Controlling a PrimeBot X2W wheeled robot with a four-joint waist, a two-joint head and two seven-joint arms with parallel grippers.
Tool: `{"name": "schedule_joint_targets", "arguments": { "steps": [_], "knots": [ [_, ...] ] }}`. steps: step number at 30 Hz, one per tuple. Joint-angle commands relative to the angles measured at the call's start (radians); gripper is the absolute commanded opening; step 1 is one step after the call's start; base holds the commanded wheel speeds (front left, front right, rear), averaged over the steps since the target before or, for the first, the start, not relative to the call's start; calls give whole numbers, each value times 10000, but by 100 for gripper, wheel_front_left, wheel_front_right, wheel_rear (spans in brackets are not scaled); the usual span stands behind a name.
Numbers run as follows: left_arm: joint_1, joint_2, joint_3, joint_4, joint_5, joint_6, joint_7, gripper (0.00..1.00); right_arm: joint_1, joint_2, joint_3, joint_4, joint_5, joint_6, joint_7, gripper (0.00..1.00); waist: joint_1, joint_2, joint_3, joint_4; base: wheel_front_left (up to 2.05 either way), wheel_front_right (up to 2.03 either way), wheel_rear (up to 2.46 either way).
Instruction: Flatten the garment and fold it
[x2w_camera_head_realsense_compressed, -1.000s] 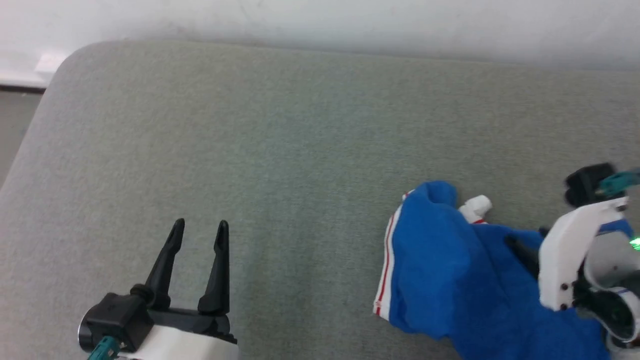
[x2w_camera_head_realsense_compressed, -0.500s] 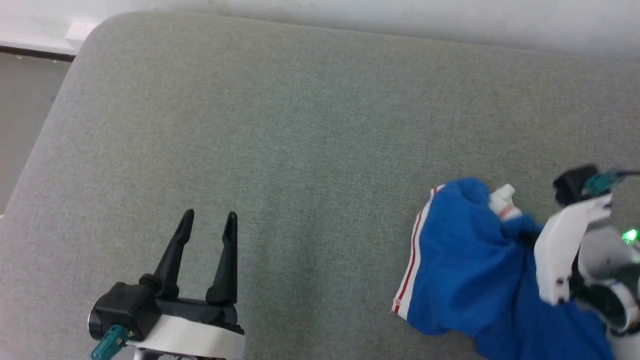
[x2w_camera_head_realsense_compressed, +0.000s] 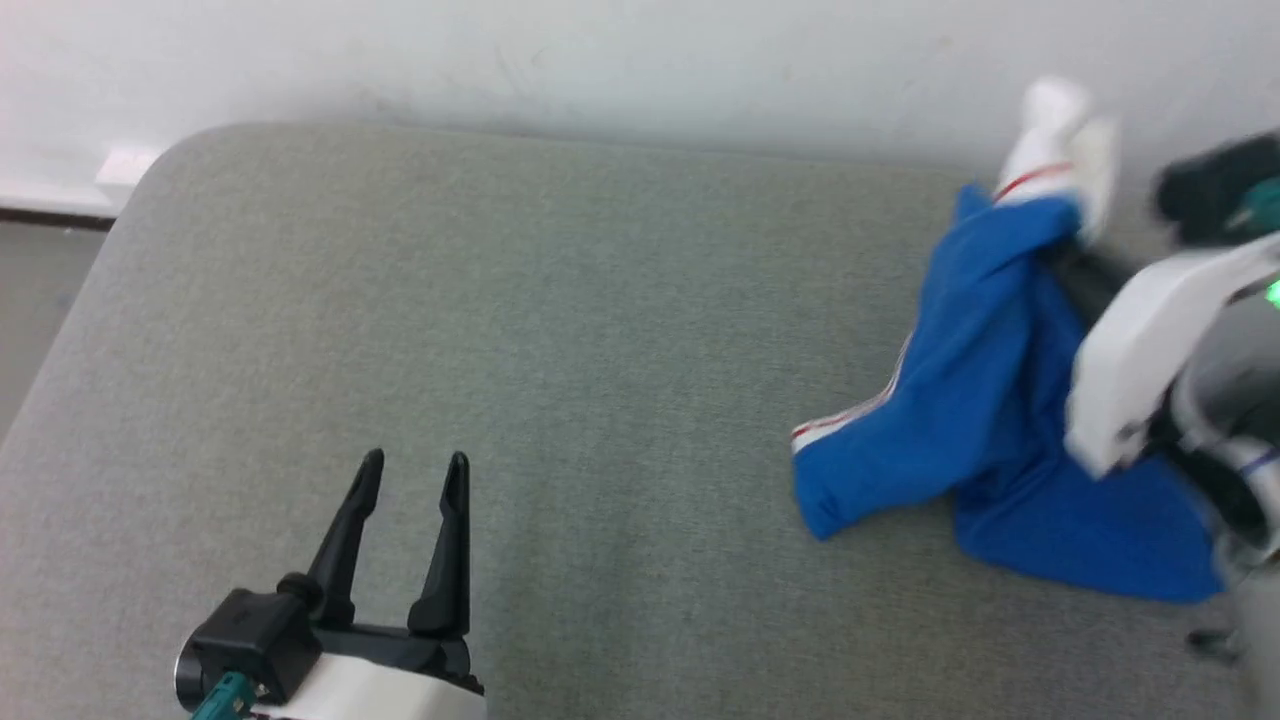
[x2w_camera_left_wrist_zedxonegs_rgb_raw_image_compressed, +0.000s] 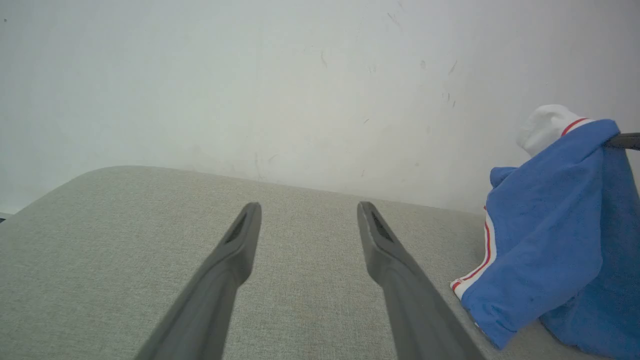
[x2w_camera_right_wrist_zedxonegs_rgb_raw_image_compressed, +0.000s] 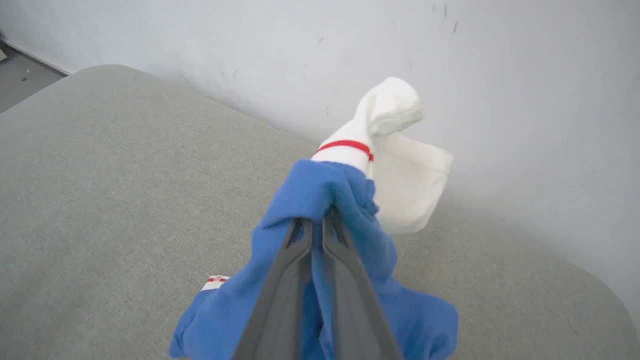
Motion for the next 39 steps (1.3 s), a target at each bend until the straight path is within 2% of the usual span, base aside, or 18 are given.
{"name": "schedule_joint_targets", "arguments": {
  "steps": [1, 7, 12, 13, 14, 18, 23, 24, 29, 34, 39],
  "knots": [
    [96, 56, -3, -39, -46, 69, -4, 100, 497, 117, 323, -122, 177, -7, 61, 0, 2, 0, -184, -235, 0, 0, 0],
    [112, 60, -87, -65, -86, 37, 33, 100, 3041, 479, 1940, -402, 953, -7, 525, 0, 2, 0, -48, -217, 0, 0, 0],
    [-6, 68, -156, 1, -104, -28, 65, 100, 4191, 90, 3037, -335, 1300, -7, 623, 2, 2, 0, 28, -138, 0, 0, 0],
    [-14, 69, -169, 24, -110, -36, 71, 100, 4259, 22, 3161, -294, 1344, -7, 581, 28, 2, 0, 17, -137, 0, 0, 0],
    [-15, 69, -180, 48, -115, -38, 74, 100, 4307, -8, 3215, -237, 1389, -7, 541, 100, 2, 0, -2, -143, 0, 0, 0],
    [21, 65, -229, 109, -125, -14, 107, 100, 4069, 205, 2773, -309, 1380, -7, 27, 100, 2, 0, -151, -177, 0, 0, 0],
    [38, 119, -198, 40, -114, 27, 108, 100, 3785, 1009, 1001, -1045, 1154, -7, -1026, 100, 2, 0, -260, -247, 0, 0, 0],
    [38, 119, -198, 40, -114, 27, 108, 100, 3785, 1009, 1001, -1045, 1154, -7, -1026, 100, 2, 0, -260, -247, 0, 0, 0],
    [155, 201, -122, -89, -93, 102, 77, 100, 4284, 2154, -1350, -2262, 21, -7, -2708, 100, 2, 0, -356, -380, 0, 0, 0],
    [435, 267, -11, -205, -56, 218, -4, 100, 5547, 2549, -3055, -3194, -1464, -7, -4771, 100, 2, 0, -461, -640, 0, 0, 0],
    [973, 363, 87, -299, -18, 343, -89, 100, 6987, 2575, -3963, -2472, -1053, -7, -6728, 100, 2, 0, -518, -1057, 0, 0, 0]
  ]
}}
